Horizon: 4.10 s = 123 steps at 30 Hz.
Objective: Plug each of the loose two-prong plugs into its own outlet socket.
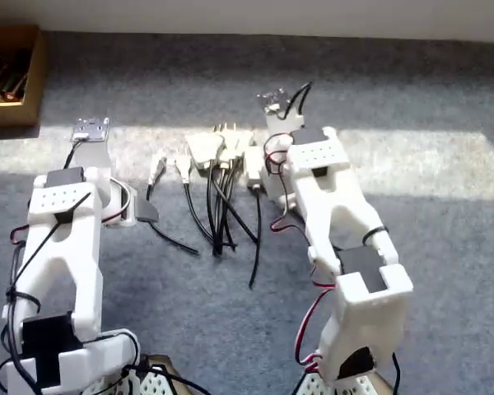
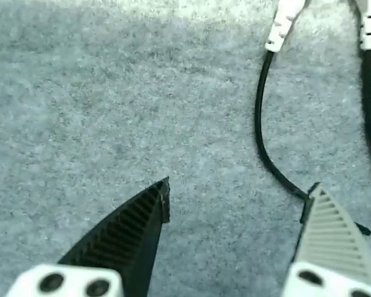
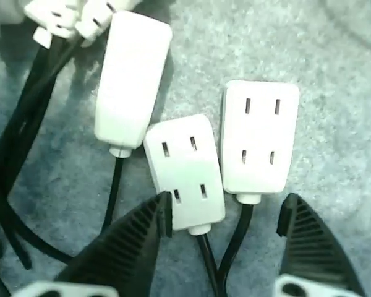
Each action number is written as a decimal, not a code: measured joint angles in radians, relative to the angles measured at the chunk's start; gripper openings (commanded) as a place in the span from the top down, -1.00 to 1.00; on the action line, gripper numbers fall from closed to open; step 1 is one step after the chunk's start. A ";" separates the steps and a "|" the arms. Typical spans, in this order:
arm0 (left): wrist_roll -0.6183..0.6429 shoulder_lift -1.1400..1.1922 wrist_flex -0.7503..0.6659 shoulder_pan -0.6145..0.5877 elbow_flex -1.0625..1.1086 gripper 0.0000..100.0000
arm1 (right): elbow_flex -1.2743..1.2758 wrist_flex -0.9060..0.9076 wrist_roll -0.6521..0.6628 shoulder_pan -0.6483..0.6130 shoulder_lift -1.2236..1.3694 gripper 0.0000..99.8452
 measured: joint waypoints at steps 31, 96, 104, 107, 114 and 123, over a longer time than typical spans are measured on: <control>0.000 -0.012 -0.026 0.000 0.014 0.32 | 0.147 -0.147 0.126 -0.080 -0.008 0.45; 0.000 -0.012 -0.029 0.000 0.025 0.32 | 0.084 0.180 0.129 -0.101 0.172 0.99; 0.000 -0.012 -0.055 0.000 0.025 0.32 | 0.143 0.184 0.158 -0.100 0.012 0.99; 0.000 -0.012 -0.058 -0.023 0.025 0.32 | 0.215 0.190 0.160 -0.110 -0.147 0.99; 0.000 -0.015 -0.071 -0.071 -0.009 0.32 | 0.448 0.169 0.091 -0.338 -0.578 0.99; 0.000 -0.015 -0.012 -0.250 -0.244 0.32 | 0.783 -0.005 0.069 -0.632 -0.848 0.99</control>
